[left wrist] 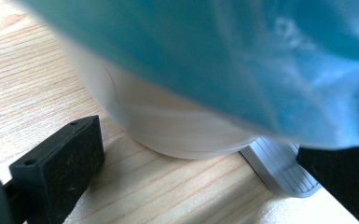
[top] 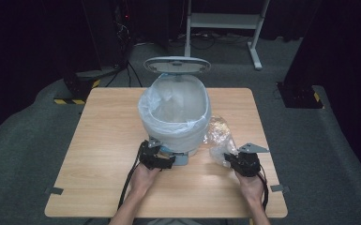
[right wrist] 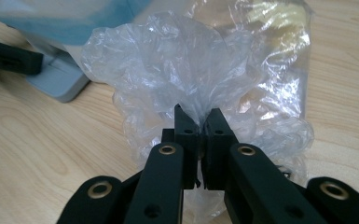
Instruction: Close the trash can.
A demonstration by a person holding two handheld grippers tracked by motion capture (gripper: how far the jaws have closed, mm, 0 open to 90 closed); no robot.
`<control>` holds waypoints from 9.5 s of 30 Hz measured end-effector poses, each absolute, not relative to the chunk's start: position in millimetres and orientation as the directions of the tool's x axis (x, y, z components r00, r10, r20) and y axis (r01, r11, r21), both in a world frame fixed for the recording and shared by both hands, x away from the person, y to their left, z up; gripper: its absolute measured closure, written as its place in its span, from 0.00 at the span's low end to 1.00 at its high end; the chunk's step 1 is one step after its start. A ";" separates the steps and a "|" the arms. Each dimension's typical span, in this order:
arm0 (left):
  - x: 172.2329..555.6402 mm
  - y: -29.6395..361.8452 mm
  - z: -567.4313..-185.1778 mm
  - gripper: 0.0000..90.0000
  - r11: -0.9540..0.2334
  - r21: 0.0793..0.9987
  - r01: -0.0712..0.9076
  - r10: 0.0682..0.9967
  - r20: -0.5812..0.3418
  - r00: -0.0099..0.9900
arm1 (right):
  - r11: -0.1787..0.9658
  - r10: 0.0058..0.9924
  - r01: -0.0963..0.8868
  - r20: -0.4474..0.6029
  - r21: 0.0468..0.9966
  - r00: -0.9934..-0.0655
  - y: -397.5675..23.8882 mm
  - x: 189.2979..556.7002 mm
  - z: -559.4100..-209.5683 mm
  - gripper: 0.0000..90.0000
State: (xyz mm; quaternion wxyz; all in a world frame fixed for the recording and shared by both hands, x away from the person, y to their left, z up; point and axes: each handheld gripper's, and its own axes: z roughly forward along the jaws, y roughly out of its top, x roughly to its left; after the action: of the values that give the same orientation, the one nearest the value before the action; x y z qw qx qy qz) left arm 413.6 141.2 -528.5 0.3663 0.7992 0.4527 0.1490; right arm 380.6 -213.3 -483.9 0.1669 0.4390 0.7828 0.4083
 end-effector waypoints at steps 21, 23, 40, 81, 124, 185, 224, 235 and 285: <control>413.6 141.1 -528.5 0.01 -0.321 0.720 0.615 0.833 -0.094 0.545 | 0.235 0.760 0.466 0.138 0.853 -0.635 -228.3 363.5 -420.7 0.97; 413.6 141.1 -528.5 0.01 -0.322 0.720 0.615 0.833 -0.093 0.545 | 0.235 0.753 0.462 0.141 0.855 -0.643 -228.8 362.7 -415.0 0.97; 413.6 141.0 -528.5 0.01 -0.320 0.721 0.615 0.833 -0.094 0.544 | 0.235 0.681 0.378 0.126 0.896 -0.721 -219.5 369.4 -359.8 0.97; 411.2 137.2 -529.7 0.00 -0.274 0.732 0.624 0.854 -0.113 0.508 | 0.339 0.534 0.298 0.078 0.892 -0.842 -125.6 447.4 -269.5 0.97; 409.6 134.7 -529.6 0.00 -0.276 0.729 0.626 0.863 -0.098 0.496 | 0.342 0.612 0.352 0.078 0.872 -0.787 -111.3 469.4 -294.6 0.47; 409.7 134.7 -529.5 0.00 -0.277 0.729 0.626 0.863 -0.098 0.496 | 0.098 0.744 0.338 0.156 0.936 -0.649 -198.5 415.4 -357.2 0.40; 409.6 134.8 -529.4 0.00 -0.278 0.728 0.626 0.862 -0.098 0.497 | 0.136 0.858 0.487 0.143 0.863 -0.493 -226.5 410.5 -434.6 0.28; 409.6 134.8 -529.3 0.00 -0.279 0.727 0.627 0.862 -0.098 0.497 | 0.129 0.887 0.575 0.165 0.808 -0.431 -230.9 431.9 -463.2 0.28; 409.5 134.7 -529.3 0.00 -0.279 0.727 0.627 0.862 -0.098 0.497 | 0.180 0.892 0.699 0.185 0.692 -0.413 -214.7 486.7 -514.6 0.74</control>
State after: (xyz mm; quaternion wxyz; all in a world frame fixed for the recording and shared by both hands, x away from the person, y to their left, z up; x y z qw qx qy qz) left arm 409.5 134.7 -529.3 0.3669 0.7836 0.4752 0.1598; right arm 486.7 -214.7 -514.6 0.1319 0.5254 0.7568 0.3658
